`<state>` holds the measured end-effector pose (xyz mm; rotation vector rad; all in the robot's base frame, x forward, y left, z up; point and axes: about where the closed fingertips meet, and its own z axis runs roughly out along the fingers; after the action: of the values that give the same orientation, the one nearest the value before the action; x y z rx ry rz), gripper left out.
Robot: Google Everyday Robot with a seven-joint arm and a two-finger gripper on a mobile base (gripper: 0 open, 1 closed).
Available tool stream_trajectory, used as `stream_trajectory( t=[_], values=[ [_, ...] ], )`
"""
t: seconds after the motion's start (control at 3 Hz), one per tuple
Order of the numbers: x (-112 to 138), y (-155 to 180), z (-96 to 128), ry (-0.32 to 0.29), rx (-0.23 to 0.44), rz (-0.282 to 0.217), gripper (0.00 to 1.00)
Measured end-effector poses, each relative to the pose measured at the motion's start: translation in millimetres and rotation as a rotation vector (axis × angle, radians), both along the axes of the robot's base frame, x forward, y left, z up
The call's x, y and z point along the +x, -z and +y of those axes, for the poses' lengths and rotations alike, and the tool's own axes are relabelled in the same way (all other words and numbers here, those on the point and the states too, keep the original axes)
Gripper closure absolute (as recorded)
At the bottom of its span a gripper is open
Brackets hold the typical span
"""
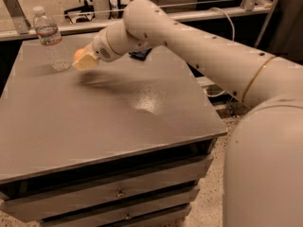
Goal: Move orange near water bottle
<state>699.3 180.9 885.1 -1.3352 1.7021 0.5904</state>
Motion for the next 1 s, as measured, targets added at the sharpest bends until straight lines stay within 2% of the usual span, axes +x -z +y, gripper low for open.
stream_trajectory(
  t=[0.33,0.67,1.0],
  values=[
    [11,12,14,0.004,0.002,0.017,1.00],
    [22,21,27,0.013,0.005,0.033,0.75],
    [28,23,37,0.012,0.013,0.040,0.44]
  ],
)
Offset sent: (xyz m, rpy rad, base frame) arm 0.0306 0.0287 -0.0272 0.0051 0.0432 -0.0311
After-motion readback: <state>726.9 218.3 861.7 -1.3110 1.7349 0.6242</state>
